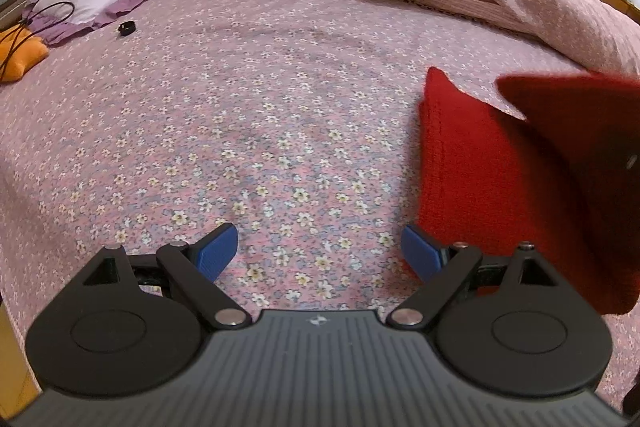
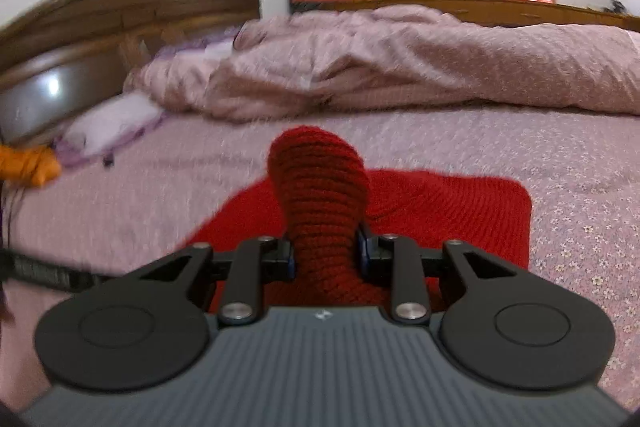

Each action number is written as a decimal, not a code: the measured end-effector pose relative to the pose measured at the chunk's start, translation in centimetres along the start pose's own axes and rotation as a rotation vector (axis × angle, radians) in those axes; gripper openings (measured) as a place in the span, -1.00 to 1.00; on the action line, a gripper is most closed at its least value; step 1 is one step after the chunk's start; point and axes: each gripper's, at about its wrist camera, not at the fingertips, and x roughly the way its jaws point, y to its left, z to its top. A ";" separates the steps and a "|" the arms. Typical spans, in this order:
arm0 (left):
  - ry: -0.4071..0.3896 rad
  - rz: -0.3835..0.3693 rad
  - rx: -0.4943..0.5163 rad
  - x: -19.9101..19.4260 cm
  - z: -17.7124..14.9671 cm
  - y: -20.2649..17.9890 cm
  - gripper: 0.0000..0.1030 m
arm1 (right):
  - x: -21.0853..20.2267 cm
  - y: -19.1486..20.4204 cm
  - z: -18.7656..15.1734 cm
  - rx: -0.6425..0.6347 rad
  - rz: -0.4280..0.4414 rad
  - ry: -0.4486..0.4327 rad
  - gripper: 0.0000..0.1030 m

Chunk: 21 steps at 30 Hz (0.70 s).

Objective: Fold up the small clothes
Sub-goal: 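Fold the lifted half over the other half with the right tool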

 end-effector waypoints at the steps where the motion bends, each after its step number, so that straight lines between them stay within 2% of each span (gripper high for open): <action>1: -0.001 0.001 -0.004 0.0 0.0 0.2 0.78 | -0.3 0.2 0.5 0.006 -0.002 -0.026 -0.43; 4: -0.003 0.008 -0.018 -0.1 -0.1 1.0 0.78 | -1.1 1.6 1.7 -0.004 0.047 -0.090 -0.43; 6: 0.001 0.015 -0.033 -0.1 -0.2 1.5 0.78 | -1.1 3.1 1.5 -0.046 0.096 -0.089 -0.43; 8: 0.003 0.018 -0.045 -0.2 -0.3 2.1 0.78 | -0.3 4.6 0.6 -0.086 0.133 -0.057 -0.43; 12: 0.001 0.029 -0.054 -0.6 -0.6 3.0 0.78 | 1.9 6.2 -2.4 -0.086 0.205 0.062 -0.43; 14: -0.003 0.030 -0.051 -0.8 -0.7 3.3 0.78 | 2.0 6.6 -3.4 -0.108 0.211 0.065 -0.42; 17: -0.017 0.028 -0.049 -1.4 -0.6 3.7 0.78 | 1.5 6.5 -3.0 -0.091 0.207 0.067 -0.34; 21: -0.046 -0.004 -0.041 -2.7 0.2 3.4 0.78 | 1.0 6.4 -2.3 -0.057 0.225 0.078 -0.09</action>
